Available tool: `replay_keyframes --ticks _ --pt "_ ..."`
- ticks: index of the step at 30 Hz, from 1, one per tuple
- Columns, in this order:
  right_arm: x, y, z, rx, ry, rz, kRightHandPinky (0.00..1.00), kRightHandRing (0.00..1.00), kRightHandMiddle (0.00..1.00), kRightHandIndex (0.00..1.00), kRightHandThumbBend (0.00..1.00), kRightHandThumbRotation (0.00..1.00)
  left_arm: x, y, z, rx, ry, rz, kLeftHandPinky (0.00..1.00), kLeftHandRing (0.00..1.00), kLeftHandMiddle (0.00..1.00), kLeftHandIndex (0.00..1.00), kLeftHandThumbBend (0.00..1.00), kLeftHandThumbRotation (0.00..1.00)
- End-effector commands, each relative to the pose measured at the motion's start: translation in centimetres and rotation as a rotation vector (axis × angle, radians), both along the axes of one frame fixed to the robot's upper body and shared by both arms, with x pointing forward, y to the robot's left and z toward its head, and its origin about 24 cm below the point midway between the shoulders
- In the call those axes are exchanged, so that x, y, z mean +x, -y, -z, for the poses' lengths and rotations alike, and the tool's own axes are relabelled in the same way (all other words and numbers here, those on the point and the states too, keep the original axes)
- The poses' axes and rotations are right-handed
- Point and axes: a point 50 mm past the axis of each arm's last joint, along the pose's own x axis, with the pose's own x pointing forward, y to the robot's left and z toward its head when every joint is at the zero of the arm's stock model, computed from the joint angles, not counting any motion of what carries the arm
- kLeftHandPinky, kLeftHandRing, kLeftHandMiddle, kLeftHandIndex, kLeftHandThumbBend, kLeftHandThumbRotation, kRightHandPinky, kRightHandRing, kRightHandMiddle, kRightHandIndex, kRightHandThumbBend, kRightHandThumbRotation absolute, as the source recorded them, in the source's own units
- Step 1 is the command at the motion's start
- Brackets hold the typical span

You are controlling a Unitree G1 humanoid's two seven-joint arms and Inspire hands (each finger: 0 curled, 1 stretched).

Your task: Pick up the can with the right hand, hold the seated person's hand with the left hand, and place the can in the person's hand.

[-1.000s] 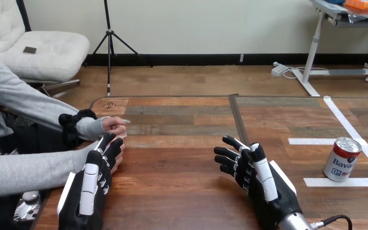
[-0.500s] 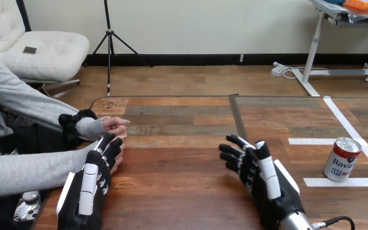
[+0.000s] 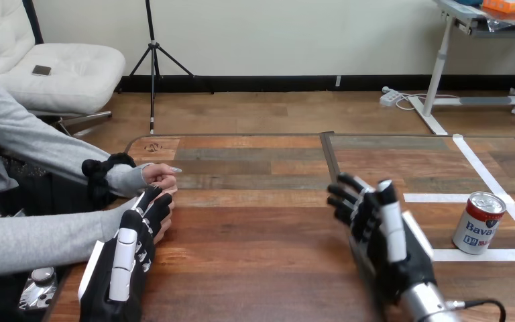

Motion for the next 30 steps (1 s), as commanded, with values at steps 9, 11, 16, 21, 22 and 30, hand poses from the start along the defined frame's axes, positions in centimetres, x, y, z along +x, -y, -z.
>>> replay_keyframes --ticks 9,11,16,21,22,30 --pt "4.3 1.5 -6.0 0.009 0.259 0.041 0.9 0.87 0.86 0.88 0.89 1.0 1.6 0.2 -1.9 0.032 0.094 0.018 0.99 0.93 0.91 0.91 0.63 1.0" --pt "4.4 1.6 -6.2 0.007 0.264 0.047 0.89 0.87 0.86 0.88 0.89 1.0 1.6 0.2 -1.8 0.032 0.093 0.017 0.99 0.93 0.91 0.91 0.63 1.0" --pt "4.9 2.2 -7.4 0.005 0.31 0.076 0.87 0.86 0.85 0.87 0.89 1.0 1.6 0.2 -1.8 0.028 0.091 0.019 0.99 0.93 0.91 0.91 0.63 1.0" --pt "5.5 3.1 -8.7 -0.004 0.345 0.108 0.86 0.85 0.84 0.86 0.88 1.0 1.6 0.3 -1.8 0.025 0.095 0.015 0.99 0.93 0.91 0.91 0.64 1.0" --pt "5.5 3.2 -8.9 -0.006 0.348 0.112 0.86 0.85 0.84 0.86 0.88 1.0 1.6 0.3 -1.8 0.026 0.096 0.015 0.99 0.93 0.91 0.91 0.63 1.0" --pt "6.1 4.4 -10.2 -0.038 0.383 0.152 0.85 0.82 0.81 0.84 0.88 1.0 1.6 0.4 -1.9 0.022 0.089 0.023 0.99 0.93 0.91 0.92 0.63 1.0"
